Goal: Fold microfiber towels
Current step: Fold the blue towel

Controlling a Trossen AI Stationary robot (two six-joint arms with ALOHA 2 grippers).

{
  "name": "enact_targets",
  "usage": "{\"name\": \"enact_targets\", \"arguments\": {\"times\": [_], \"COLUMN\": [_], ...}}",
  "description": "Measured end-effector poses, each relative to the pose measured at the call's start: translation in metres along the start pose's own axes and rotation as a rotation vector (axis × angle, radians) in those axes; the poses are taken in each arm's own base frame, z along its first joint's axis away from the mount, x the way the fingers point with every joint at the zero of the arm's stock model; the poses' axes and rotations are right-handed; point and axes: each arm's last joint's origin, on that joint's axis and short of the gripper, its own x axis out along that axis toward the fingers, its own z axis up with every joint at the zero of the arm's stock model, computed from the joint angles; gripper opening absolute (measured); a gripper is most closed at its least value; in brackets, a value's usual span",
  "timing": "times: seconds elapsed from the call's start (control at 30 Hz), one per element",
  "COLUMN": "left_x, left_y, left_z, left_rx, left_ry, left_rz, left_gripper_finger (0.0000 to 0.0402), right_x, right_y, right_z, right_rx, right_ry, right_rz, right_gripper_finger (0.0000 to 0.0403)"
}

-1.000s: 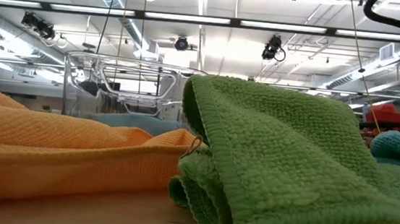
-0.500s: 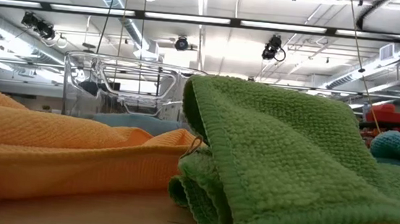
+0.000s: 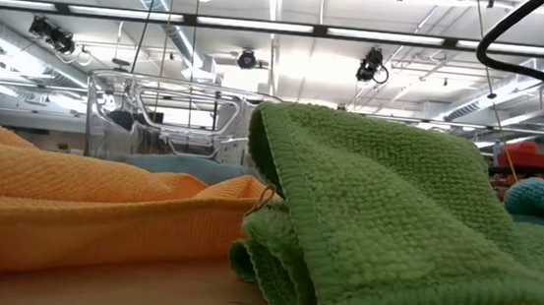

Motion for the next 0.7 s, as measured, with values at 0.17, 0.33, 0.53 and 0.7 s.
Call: {"name": "enact_targets", "arguments": {"times": [0.17, 0.33, 0.53, 0.7], "left_x": [0.000, 0.000, 0.000, 0.000], "left_y": [0.000, 0.000, 0.000, 0.000], "left_z": [0.000, 0.000, 0.000, 0.000], "left_rx": [-0.001, -0.001, 0.001, 0.000], "left_ry": [0.000, 0.000, 0.000, 0.000], "left_rz": [0.001, 0.000, 0.000, 0.001], "left_gripper_finger": [0.0040, 0.0042, 0.0034, 0.0030], "right_x": [0.000, -0.008, -0.022, -0.029], "right_y": [0.000, 0.004, 0.003, -0.006], "right_z": [-0.001, -0.002, -0.002, -0.005], "right_rx": [0.008, 0.007, 0.031, 0.058], "right_ry": [0.030, 0.075, 0.048, 0.071], "right_rz": [0.018, 0.091, 0.088, 0.013], "right_gripper_finger": [0.0038, 0.0036, 0.0036, 0.0036]}}
